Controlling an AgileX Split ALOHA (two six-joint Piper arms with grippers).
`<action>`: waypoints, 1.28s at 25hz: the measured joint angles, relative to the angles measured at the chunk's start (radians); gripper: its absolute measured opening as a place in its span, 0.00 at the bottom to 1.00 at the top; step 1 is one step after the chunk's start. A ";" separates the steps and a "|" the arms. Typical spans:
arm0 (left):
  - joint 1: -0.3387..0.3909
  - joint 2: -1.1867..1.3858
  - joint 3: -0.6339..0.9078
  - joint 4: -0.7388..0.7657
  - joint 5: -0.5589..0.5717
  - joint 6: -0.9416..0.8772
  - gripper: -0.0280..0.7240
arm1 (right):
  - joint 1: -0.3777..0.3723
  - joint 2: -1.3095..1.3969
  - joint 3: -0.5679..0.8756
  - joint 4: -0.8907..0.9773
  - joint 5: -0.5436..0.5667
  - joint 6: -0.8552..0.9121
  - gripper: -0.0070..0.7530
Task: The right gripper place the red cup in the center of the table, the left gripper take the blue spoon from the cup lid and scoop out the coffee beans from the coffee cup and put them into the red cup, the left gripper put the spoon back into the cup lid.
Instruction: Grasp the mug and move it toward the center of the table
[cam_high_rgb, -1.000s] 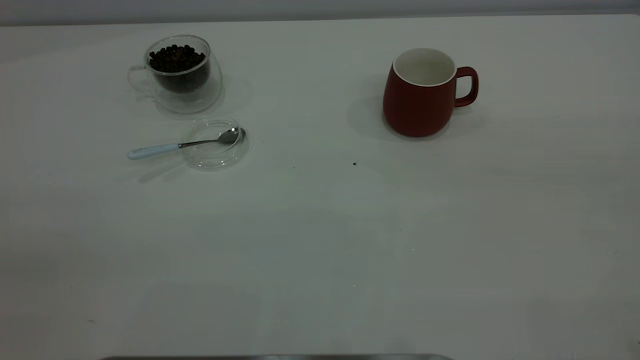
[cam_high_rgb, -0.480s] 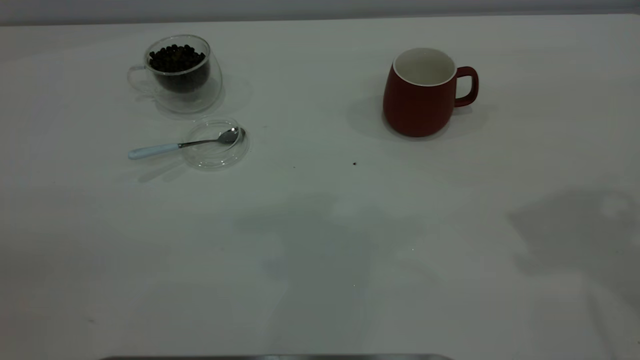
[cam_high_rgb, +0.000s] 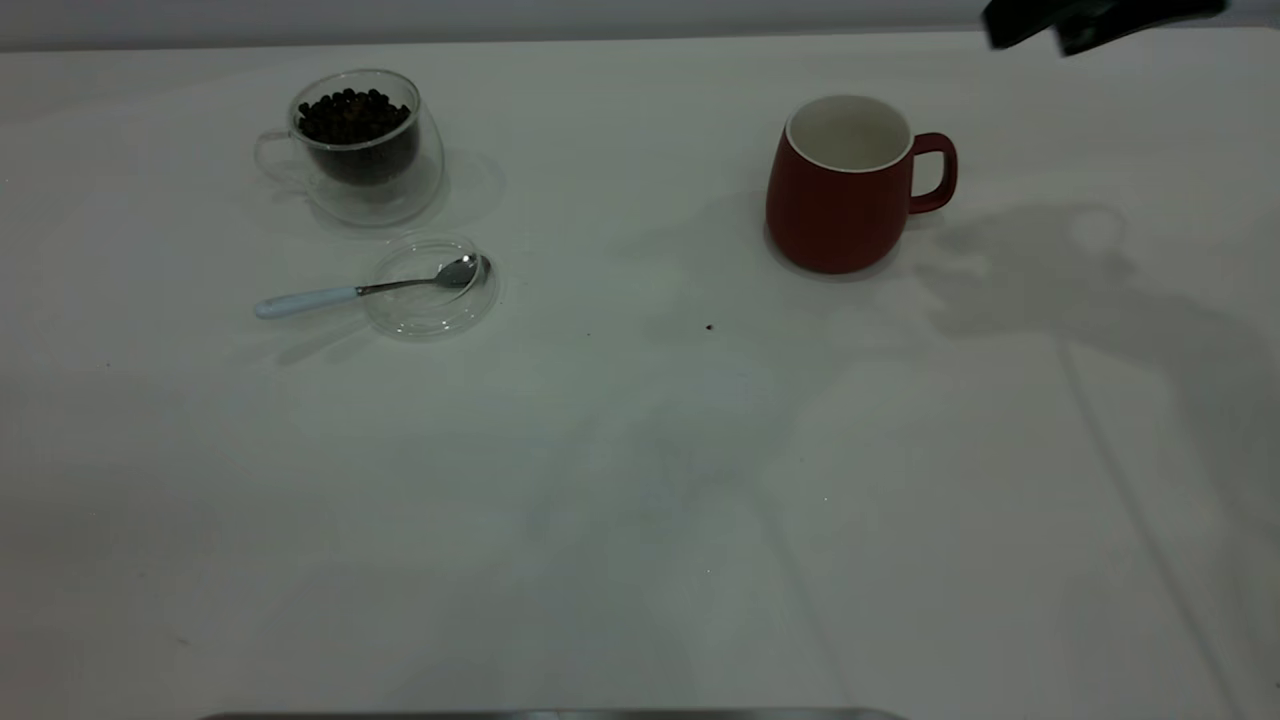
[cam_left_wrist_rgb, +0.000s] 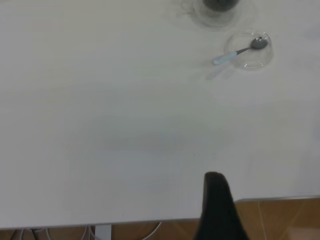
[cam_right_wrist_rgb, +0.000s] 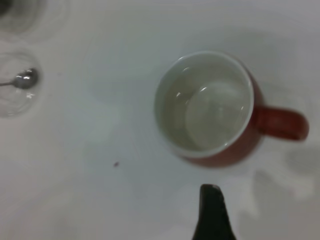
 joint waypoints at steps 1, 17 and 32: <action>0.000 0.000 0.000 0.000 0.000 0.000 0.78 | 0.008 0.034 -0.027 -0.005 0.000 -0.003 0.77; 0.000 0.000 0.000 0.000 0.000 0.000 0.78 | 0.056 0.343 -0.316 -0.007 0.029 0.028 0.77; 0.000 0.000 0.000 0.000 0.000 0.000 0.78 | 0.152 0.396 -0.332 -0.004 -0.023 0.004 0.77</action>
